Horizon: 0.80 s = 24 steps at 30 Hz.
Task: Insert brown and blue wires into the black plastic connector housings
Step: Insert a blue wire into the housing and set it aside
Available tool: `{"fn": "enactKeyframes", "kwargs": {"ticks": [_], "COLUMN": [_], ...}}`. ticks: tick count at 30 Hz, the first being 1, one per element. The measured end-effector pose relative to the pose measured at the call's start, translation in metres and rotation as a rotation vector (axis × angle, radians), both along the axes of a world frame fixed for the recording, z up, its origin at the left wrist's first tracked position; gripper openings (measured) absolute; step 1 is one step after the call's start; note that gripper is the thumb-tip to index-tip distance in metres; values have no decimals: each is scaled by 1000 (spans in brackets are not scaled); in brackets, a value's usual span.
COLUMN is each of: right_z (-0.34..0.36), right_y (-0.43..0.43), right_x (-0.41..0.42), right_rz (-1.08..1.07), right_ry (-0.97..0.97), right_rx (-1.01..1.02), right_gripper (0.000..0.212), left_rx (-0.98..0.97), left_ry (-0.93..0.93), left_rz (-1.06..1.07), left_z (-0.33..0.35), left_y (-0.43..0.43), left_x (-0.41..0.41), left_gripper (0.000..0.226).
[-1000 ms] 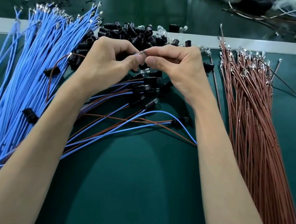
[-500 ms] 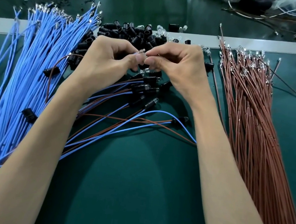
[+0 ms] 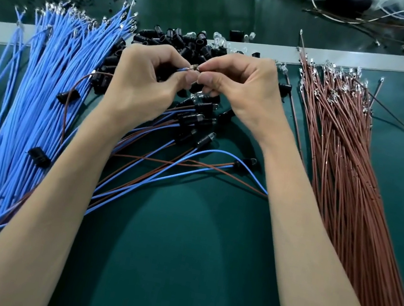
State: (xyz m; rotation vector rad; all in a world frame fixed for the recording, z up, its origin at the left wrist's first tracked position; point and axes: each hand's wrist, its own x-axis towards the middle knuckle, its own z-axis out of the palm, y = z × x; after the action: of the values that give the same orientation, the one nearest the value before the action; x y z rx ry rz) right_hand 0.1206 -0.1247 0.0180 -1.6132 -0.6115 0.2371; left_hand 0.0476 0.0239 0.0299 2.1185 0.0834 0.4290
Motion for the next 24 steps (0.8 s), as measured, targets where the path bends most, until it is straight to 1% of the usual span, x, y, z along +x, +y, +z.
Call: {"fn": "enactKeyframes", "kwargs": {"ticks": [2,7,9,13,15,24], "right_z": [1,0,-1,-3,-3,-1], "right_y": [1,5,5,4,5,8], "right_x": [-1,-3,-3,-1,0,-5], "right_rz": [-12,-69,-86,-64,-79,-137], "right_ry": [-56,-166,-174,-139,-135,-263], "right_rx": [-20,-49,-42,-24,2,-84], "right_gripper": [14,5,9,25,27,16], "left_rx": [-21,-63,-82,-111,-110,-104], "left_ry": [-1,2,4,-8,-4,-25], "left_rz": [9,19,34,67,69,90], "left_z": [-1,-3,-3,-3,-4,-4], "left_y": [0,-1,0,1,0,-1], "left_x": [0,1,2,3,4,3], "left_gripper": [4,10,10,9,7,11]}}
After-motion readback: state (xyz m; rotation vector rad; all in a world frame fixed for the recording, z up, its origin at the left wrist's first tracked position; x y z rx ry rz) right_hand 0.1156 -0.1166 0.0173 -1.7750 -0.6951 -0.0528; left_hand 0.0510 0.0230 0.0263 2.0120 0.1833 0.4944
